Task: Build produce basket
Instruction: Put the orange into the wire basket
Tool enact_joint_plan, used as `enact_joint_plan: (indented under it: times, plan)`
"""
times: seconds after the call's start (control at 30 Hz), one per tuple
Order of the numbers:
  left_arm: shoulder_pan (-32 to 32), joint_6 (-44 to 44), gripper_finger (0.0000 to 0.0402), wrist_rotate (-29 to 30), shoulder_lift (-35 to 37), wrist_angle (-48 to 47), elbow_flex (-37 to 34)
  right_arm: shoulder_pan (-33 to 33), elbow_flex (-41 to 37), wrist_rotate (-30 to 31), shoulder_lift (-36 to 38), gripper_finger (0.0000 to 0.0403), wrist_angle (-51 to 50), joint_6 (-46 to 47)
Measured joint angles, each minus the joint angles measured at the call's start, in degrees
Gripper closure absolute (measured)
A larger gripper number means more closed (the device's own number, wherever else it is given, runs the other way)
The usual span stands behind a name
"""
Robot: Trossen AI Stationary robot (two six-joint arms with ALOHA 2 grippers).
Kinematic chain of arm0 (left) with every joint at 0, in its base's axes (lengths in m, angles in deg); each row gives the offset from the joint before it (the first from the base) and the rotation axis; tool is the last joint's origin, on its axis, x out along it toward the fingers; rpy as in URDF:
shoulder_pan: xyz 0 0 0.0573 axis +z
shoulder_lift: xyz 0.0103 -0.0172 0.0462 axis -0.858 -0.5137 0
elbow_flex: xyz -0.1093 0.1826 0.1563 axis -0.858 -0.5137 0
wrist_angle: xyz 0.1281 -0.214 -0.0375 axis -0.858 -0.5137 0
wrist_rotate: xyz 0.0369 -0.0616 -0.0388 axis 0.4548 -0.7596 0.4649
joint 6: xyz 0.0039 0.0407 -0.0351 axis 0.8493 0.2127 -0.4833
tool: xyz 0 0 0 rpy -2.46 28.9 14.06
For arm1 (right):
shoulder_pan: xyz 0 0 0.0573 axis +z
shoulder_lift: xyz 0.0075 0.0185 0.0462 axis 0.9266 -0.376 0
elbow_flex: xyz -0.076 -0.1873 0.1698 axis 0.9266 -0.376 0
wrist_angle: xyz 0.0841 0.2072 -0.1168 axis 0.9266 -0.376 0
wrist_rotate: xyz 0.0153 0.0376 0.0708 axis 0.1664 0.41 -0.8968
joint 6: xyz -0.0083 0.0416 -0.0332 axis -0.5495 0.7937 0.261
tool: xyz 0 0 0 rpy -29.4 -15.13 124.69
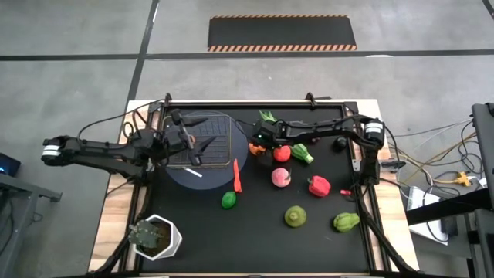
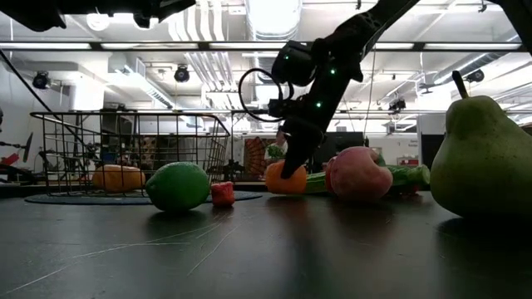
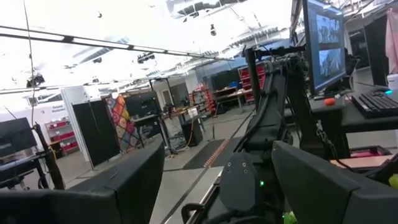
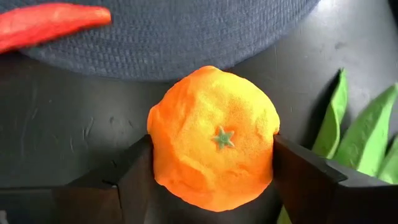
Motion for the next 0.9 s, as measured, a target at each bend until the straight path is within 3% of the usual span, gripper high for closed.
enact_joint_plan:
  times: [0.2, 0.4, 0.63, 0.9]
  plan:
    - [0.0, 1.1, 0.0123, 0.1, -0.4, 0.0, 0.0, 0.2, 8.6, 0.4, 3.1, 0.014, -15.1, -1.2]
    - [0.0, 1.3, 0.0123, 1.9, -0.7, 2.8, 0.0, 0.2, 18.1, -2.4, 5.3, 0.0138, -16.2, -0.8]
    - [0.0, -0.1, 0.0123, 2.0, 0.4, 9.7, 0.0, 1.3, 22.1, -7.5, 3.7, 0.0139, -5.1, -1.3]
    - [0.0, -3.6, 0.0123, 1.9, 0.8, 9.1, -0.2, 2.1, 20.3, -9.0, 3.7, 0.0139, 13.9, 4.9]
